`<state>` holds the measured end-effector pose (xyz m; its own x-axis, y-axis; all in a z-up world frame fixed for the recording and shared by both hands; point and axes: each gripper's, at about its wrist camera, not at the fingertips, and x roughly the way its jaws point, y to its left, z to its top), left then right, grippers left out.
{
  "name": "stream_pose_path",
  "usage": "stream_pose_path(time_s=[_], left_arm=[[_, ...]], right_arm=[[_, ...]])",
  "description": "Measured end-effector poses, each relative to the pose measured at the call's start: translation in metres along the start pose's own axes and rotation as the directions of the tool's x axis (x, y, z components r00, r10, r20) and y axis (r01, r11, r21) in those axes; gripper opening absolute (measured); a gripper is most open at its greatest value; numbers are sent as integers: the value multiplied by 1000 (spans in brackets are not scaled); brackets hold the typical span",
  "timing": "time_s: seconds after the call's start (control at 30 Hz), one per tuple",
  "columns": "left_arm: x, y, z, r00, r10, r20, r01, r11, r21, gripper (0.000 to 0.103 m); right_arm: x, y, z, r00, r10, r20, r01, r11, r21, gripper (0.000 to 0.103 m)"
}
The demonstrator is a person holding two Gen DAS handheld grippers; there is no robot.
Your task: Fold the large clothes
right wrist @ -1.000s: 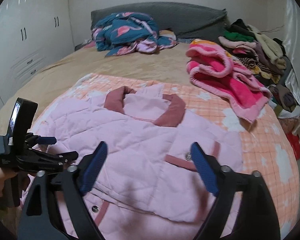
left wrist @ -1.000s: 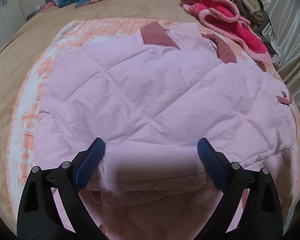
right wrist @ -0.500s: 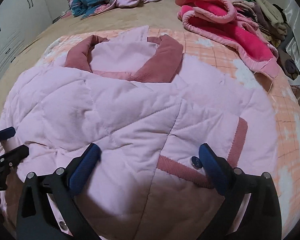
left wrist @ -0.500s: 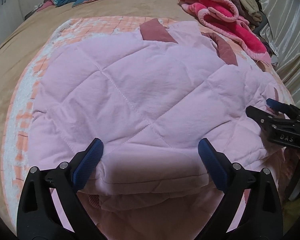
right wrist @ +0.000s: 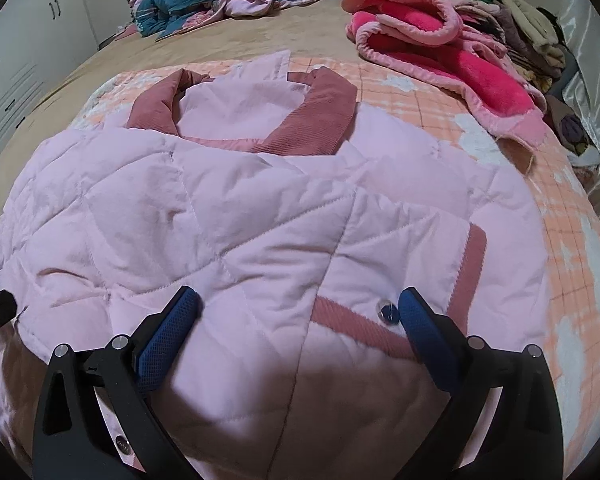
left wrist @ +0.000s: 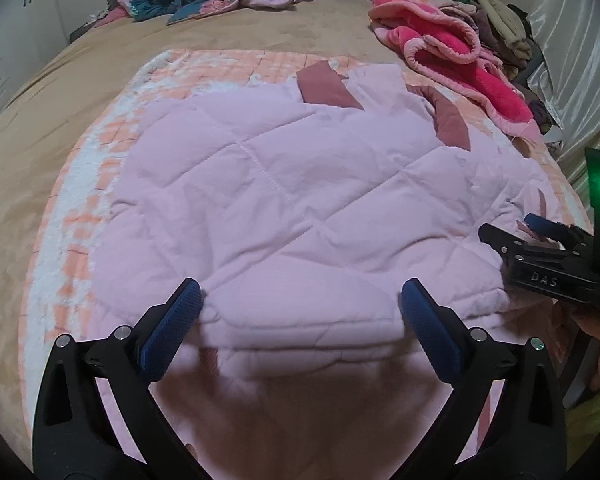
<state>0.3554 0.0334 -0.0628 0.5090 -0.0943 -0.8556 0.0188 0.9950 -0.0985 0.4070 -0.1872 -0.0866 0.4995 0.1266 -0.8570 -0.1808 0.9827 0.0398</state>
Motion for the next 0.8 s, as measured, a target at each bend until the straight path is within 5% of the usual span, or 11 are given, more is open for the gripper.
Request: stream_pose_path(time_s=[0.8], left_arm=[[-69, 10, -33, 997, 52, 52, -50, 998, -47, 94]], right_arm=[[-50, 1, -37, 999, 17, 36, -19, 998, 52, 99]])
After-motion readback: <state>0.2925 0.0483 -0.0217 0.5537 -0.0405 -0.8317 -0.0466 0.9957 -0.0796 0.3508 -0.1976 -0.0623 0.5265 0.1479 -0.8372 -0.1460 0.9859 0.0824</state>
